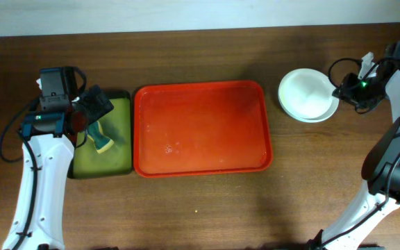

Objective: Clean dirty plates on tray and stack at the side

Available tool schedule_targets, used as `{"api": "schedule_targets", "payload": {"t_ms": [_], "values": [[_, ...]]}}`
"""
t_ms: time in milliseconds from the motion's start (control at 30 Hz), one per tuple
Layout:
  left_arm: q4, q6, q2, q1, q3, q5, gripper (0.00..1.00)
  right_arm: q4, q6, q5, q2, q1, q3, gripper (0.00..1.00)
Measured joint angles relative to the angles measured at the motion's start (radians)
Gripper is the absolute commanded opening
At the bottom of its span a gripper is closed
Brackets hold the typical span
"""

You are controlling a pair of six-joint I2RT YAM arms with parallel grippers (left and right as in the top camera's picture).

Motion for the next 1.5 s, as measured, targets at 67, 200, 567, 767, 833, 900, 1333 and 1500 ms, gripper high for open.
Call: {"api": "schedule_targets", "payload": {"t_ms": [67, 200, 567, 767, 833, 900, 1333, 1500], "values": [[0.0, 0.0, 0.0, 0.0, 0.0, 0.0, 0.99, -0.08, 0.001, -0.026, -0.002, 0.0, 0.005, 0.72], [0.0, 0.0, 0.0, 0.0, 0.0, 0.0, 0.99, -0.21, -0.001, -0.034, -0.085, 0.0, 0.013, 0.99], [0.0, 0.0, 0.0, 0.0, 0.0, 0.0, 0.99, -0.658, -0.255, -0.126, -0.524, 0.0, 0.027, 0.99], [0.0, 0.0, 0.0, 0.0, 0.0, 0.0, 0.99, -0.758, -0.286, -0.186, -0.931, 0.0, -0.029, 0.99], [-0.001, 0.0, 0.0, 0.0, 0.0, 0.0, 0.99, -0.758, -0.286, -0.187, -0.988, 0.0, -0.033, 0.99], [0.0, 0.0, 0.0, 0.0, 0.0, 0.0, 0.99, -0.758, -0.284, -0.187, -1.025, 0.0, -0.035, 0.99], [0.002, 0.0, 0.0, 0.0, 0.001, 0.0, 0.99, -0.349, -0.283, -0.132, -1.229, 0.364, -0.389, 0.99], [0.0, 0.0, 0.0, 0.0, 0.001, 0.0, 0.99, -0.1, -0.284, -0.069, -1.506, 0.539, -0.848, 0.99]]}}
